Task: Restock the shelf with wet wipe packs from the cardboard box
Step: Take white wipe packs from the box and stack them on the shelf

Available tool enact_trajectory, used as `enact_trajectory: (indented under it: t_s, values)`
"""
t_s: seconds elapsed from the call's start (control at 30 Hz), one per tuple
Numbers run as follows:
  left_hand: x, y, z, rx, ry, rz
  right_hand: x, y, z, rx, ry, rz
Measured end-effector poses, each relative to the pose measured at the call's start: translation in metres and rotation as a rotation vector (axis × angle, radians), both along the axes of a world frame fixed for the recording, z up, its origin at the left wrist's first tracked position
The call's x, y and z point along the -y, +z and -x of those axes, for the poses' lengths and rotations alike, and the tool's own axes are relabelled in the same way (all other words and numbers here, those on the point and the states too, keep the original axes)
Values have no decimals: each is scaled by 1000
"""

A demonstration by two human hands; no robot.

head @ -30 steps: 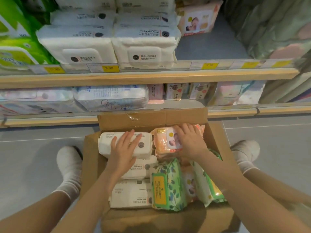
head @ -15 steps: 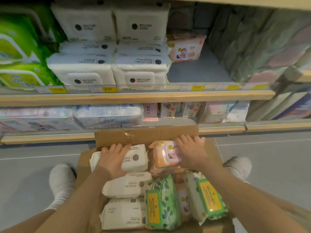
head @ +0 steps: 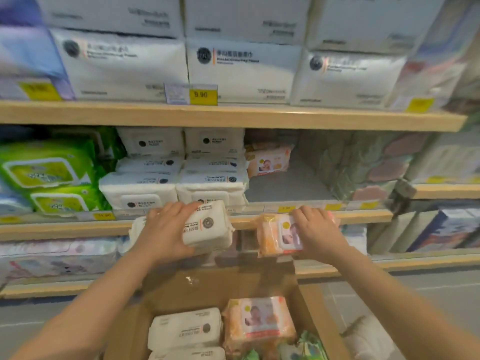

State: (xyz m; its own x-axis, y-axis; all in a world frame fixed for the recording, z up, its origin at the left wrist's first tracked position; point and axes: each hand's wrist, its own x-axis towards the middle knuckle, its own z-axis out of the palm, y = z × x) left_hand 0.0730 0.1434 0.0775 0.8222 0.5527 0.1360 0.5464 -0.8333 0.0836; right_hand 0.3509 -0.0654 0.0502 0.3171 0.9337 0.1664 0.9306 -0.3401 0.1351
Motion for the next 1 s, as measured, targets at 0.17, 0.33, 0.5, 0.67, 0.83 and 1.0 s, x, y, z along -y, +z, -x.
enact_trajectory:
  t_s: [0.17, 0.33, 0.5, 0.67, 0.83, 1.0]
  values:
    - [-26, 40, -53, 60, -37, -61, -46, 33, -38, 81, -13, -21]
    - [-52, 29, -72, 31, -32, 11, -101, 48, -73, 90, -53, -22]
    - [-65, 27, -78, -14, -74, 30, -138, 31, -96, 3, -121, 112]
    - [-69, 25, -82, -17, -86, 55, -135, 35, -98, -516, -260, 290]
    - [-66, 26, -83, -37, -90, 68, -123, 24, -79, -378, -160, 47]
    - [-65, 27, -86, -52, -96, 72, -121, -4, -70, -70, -166, -154]
